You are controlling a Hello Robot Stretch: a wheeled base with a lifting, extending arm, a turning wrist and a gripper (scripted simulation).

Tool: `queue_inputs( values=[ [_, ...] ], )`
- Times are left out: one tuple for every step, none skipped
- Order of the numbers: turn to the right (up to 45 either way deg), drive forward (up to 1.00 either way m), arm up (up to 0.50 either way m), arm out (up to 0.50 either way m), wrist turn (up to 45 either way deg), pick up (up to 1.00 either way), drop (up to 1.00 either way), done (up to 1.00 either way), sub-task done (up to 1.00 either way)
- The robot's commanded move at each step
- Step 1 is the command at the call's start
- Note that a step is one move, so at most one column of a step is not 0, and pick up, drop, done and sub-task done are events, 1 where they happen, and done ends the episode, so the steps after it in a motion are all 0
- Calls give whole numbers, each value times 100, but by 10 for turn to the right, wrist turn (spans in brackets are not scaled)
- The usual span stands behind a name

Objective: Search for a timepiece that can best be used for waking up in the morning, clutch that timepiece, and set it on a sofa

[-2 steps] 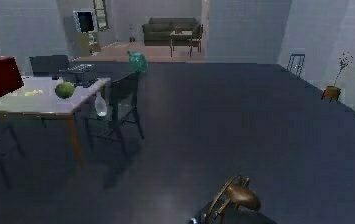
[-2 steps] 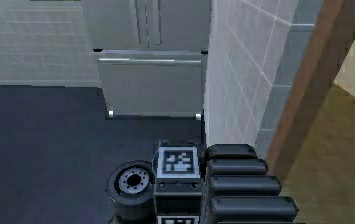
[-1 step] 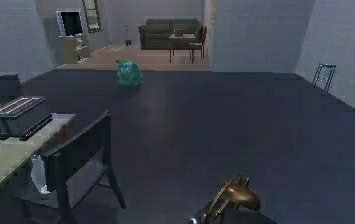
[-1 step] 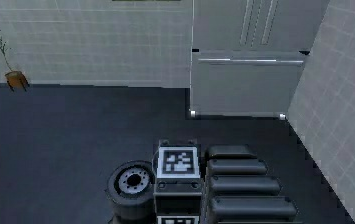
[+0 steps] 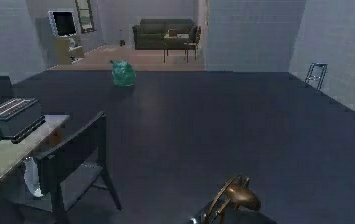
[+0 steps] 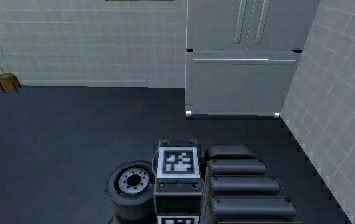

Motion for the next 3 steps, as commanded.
queue_inputs(
  values=[
    [60,0,0,0,0,0,0,0,0],
    [0,35,0,0,0,0,0,0,0],
    [0,100,0,0,0,0,0,0,0]
  ],
)
